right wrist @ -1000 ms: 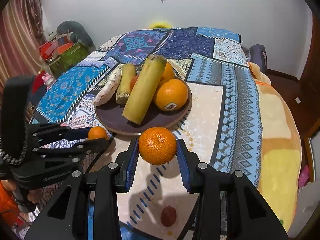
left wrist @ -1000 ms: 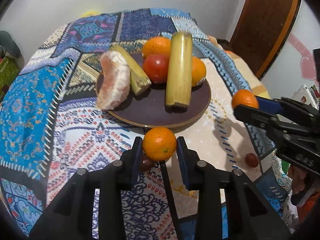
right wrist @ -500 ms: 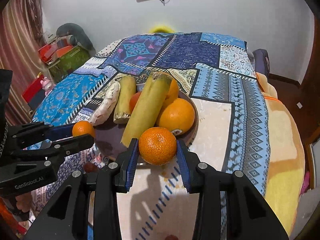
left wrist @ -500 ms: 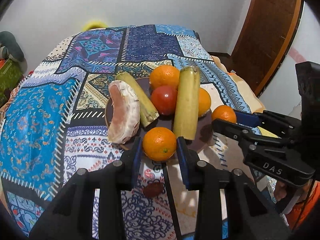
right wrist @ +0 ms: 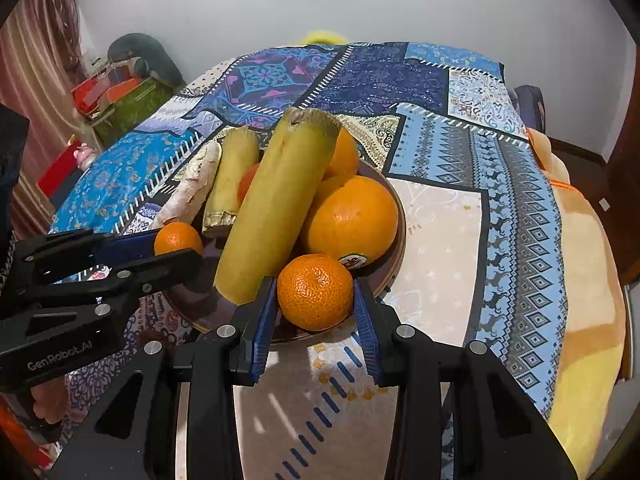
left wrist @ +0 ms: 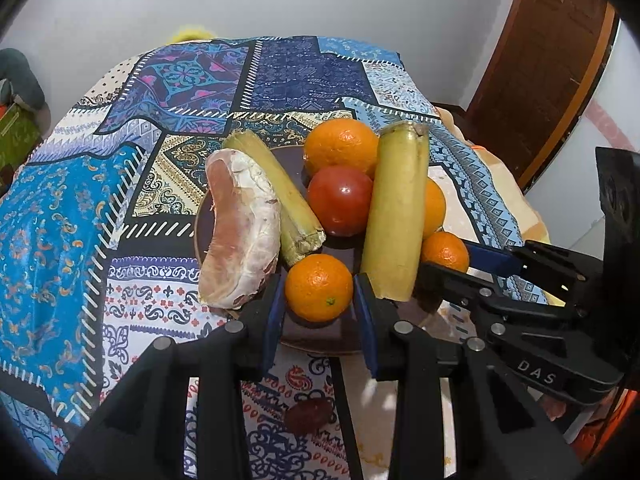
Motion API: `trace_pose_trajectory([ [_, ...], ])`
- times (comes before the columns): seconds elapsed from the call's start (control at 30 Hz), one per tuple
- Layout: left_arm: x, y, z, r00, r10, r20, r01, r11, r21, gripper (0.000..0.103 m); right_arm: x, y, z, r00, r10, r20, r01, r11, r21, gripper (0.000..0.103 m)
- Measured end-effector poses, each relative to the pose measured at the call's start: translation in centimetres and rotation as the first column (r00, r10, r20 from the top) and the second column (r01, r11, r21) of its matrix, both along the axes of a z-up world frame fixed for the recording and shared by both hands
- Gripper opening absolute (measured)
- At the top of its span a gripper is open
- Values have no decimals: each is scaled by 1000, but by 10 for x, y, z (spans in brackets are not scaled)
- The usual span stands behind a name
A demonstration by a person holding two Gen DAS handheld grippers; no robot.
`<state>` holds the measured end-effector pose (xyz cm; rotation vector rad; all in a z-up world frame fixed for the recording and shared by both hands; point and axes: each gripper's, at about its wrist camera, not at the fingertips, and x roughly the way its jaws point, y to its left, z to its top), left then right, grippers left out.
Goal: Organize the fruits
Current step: 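Lower both small oranges onto the plate and open both tools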
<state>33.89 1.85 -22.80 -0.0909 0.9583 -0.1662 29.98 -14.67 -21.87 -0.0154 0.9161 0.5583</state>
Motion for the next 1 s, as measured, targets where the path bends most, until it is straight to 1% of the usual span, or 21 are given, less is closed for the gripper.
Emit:
trace_pose_trajectory([
  [0.1, 0, 0, -2, 1000, -1, -7, 1, 1000, -10, 34, 1, -1, -1, 1000, -5, -2, 5, 1000, 1, 35],
  [0.17, -1, 0, -1, 1000, 0, -2, 0, 1000, -3, 35, 1, -1, -1, 1000, -7, -5, 7, 1000, 3, 35],
  [0.33, -8, -1, 11, 1000, 5, 24, -6, 1000, 10, 40, 0, -2, 2, 1000, -11, -8, 11, 1000, 2, 35],
  [0.4, -13, -1, 18, 999, 10, 37, -11, 1000, 12, 40, -3, -4, 5, 1000, -20, -6, 20, 1000, 15, 38],
  [0.47, -18, -1, 25, 999, 9, 49, -10, 1000, 15, 40, -8, -7, 10, 999, -32, 6, 32, 999, 24, 44],
  [0.53, -25, -2, 34, 998, 5, 63, -6, 1000, 23, 41, -13, -10, 17, 999, -39, 18, 39, 999, 27, 45],
  [0.67, -42, -4, 51, 995, 1, 97, -6, 999, 45, 41, -26, -16, 33, 997, -50, 51, 49, 999, 23, 45],
  [0.8, -64, -3, 71, 992, 2, 129, -9, 999, 48, 41, -41, -24, 50, 994, -62, 88, 61, 998, 16, 46],
  [0.93, -88, -3, 87, 987, 3, 163, -13, 998, 59, 49, -64, -31, 69, 986, -75, 147, 76, 997, -5, 59],
  [1.0, -100, -4, 95, 984, 2, 179, -14, 998, 66, 50, -75, -34, 76, 982, -78, 170, 82, 997, -16, 62],
])
